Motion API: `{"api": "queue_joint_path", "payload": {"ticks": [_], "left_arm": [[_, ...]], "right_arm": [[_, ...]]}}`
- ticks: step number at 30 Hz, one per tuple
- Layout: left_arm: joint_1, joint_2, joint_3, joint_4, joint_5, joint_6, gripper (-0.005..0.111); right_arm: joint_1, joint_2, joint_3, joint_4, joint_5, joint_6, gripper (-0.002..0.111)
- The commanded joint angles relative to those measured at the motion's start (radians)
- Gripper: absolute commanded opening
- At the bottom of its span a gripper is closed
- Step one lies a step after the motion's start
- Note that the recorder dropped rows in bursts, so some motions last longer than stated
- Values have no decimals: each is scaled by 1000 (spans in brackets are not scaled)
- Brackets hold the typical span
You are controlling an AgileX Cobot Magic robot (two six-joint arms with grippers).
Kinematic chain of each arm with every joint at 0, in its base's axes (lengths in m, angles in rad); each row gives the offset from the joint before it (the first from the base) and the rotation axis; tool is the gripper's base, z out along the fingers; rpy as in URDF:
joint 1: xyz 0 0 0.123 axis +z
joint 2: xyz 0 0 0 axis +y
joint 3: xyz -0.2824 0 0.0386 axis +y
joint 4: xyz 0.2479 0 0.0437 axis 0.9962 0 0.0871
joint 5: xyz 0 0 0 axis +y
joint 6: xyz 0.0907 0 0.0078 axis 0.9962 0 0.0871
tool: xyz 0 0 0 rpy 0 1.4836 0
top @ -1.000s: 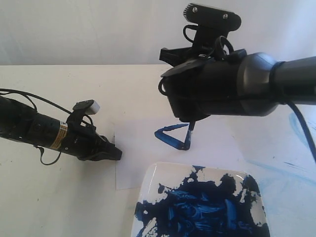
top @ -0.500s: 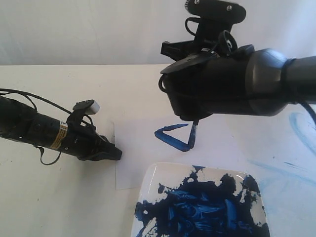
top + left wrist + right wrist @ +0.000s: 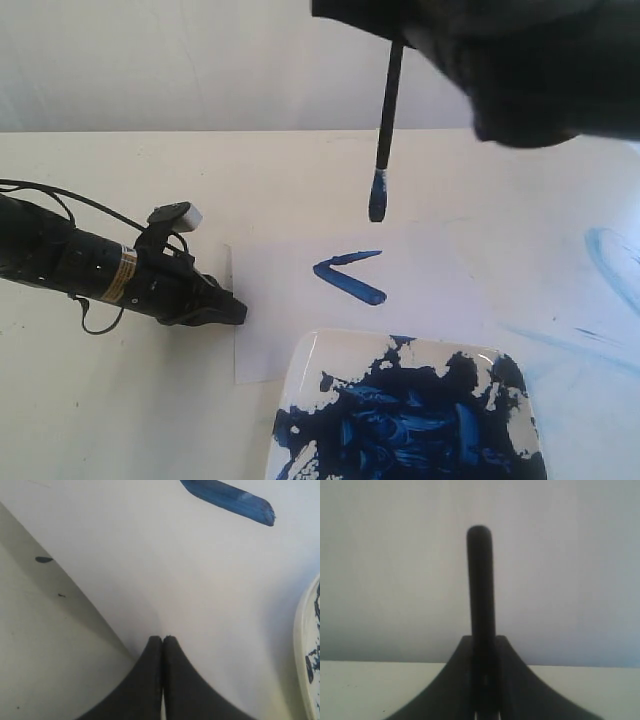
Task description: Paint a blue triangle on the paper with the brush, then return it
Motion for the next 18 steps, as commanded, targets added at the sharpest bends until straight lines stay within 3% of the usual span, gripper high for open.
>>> {"api": "queue_joint_path", "payload": {"ticks": [1,8,18], "left_arm": [[-3,1,2,18,39,2,0],[-3,1,2,18,39,2,0],[-1,1,2,18,43,-9,0]], "right_arm": [[-165,-64,3,-78,358,-30,0],[-364,-58,-37,-85,794,-42,0],[-430,70,-75,121,1052,-234,0]]}}
